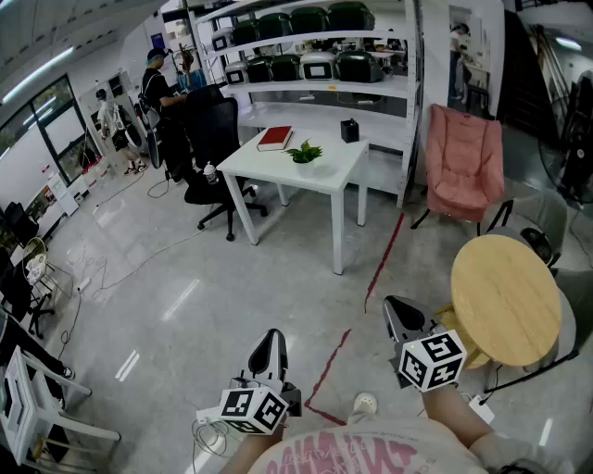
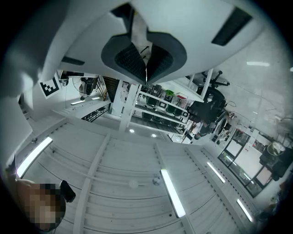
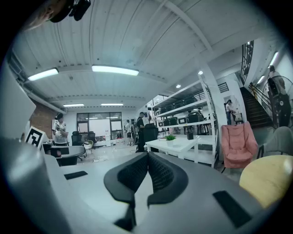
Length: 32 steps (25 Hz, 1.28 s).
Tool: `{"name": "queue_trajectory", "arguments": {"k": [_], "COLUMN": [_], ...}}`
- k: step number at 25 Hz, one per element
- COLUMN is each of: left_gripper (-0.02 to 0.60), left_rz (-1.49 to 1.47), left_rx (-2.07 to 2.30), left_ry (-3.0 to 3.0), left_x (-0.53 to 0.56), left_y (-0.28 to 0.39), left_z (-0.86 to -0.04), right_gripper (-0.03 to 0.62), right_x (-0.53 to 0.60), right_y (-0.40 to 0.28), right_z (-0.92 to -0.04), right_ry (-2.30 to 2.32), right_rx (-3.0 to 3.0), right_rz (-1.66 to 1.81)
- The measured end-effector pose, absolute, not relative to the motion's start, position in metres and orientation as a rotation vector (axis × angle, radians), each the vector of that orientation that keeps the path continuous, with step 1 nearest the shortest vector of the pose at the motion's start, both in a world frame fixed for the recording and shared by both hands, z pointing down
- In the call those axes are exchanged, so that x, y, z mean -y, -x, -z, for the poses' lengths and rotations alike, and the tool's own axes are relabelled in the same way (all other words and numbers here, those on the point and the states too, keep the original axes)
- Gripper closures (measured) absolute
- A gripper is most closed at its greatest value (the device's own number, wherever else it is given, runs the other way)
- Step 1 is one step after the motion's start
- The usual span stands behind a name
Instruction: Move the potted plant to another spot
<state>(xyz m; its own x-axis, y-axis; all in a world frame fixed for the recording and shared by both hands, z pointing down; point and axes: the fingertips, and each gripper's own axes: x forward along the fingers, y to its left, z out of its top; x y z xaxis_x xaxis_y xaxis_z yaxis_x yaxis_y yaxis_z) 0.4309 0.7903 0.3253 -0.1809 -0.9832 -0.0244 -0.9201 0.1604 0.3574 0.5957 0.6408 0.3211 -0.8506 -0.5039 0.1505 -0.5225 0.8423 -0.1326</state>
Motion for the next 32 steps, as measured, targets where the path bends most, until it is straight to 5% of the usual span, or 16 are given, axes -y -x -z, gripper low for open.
{"name": "queue_trajectory", "arguments": {"k": [32], "left_gripper": [0.555], "left_rz": [0.419], "left_rx": [2.210], "left_ry": [-1.761], "left_x": [-0.706], "left_y": [-0.366], "left_z": [-0.342], "right_gripper": [0.579], "right_x": [-0.533], "right_y": [-0.547], "right_z": [-0.340], "right_ry": [-0.838], "right_rx": [2.886], "right_rz": [-0.415]}}
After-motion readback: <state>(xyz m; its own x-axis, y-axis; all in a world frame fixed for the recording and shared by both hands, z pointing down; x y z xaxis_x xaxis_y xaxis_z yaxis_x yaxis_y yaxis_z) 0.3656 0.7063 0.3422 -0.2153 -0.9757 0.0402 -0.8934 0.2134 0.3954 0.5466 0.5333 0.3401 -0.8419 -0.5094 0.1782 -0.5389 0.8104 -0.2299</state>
